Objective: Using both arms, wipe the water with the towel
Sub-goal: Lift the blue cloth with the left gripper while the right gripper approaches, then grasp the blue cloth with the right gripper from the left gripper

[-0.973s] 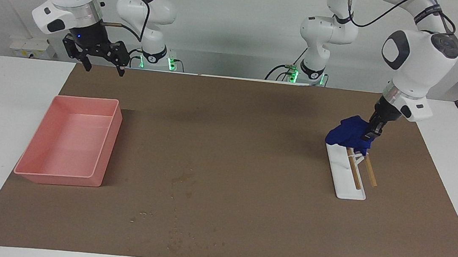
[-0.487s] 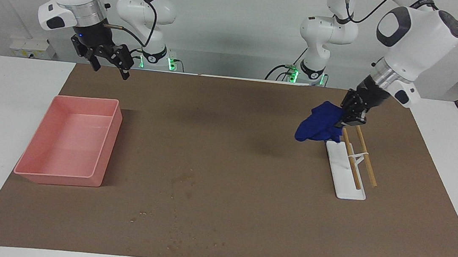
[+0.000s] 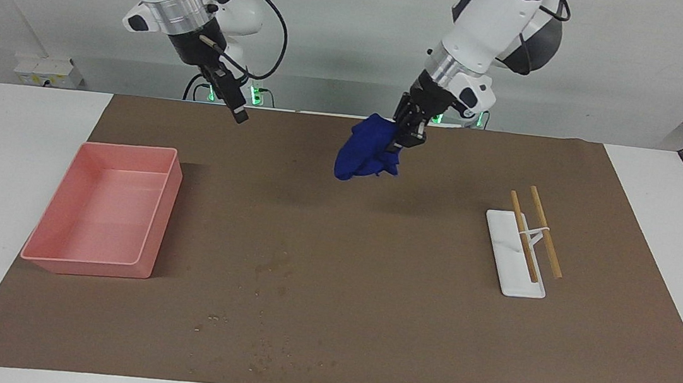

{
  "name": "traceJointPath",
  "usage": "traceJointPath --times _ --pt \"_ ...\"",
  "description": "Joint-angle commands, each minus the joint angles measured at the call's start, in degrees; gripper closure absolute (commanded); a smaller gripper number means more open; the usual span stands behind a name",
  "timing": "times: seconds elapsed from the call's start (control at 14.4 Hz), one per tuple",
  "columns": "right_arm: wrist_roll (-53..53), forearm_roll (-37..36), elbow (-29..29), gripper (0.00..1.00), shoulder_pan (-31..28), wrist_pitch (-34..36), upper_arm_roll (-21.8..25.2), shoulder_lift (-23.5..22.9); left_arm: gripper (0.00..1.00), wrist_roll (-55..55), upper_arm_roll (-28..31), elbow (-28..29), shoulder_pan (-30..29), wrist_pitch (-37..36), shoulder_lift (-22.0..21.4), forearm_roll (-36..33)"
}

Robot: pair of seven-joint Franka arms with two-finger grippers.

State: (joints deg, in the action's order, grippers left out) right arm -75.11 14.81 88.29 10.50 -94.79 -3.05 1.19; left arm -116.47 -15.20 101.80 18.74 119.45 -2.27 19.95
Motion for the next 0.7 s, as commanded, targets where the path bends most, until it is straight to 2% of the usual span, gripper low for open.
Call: traceJointPath --times 0.0,0.21,0.63 --pt "-11.17 1.71 0.3 0.0 2.85 -1.89 0.06 -0.75 1.0 -9.1 1.05 -0.46 5.24 7.88 0.34 0.44" --pt "-19.51 3.12 0.47 0.0 4.0 -3.55 0.06 -0.92 1.0 -14.65 1.05 -0.73 9.29 14.92 0.43 -0.44" --pt "-26.05 3.47 1.96 0.0 6.73 -6.9 -0.03 -1.19 1.0 -17.82 1.05 -0.82 12.64 19.85 0.52 -0.53"
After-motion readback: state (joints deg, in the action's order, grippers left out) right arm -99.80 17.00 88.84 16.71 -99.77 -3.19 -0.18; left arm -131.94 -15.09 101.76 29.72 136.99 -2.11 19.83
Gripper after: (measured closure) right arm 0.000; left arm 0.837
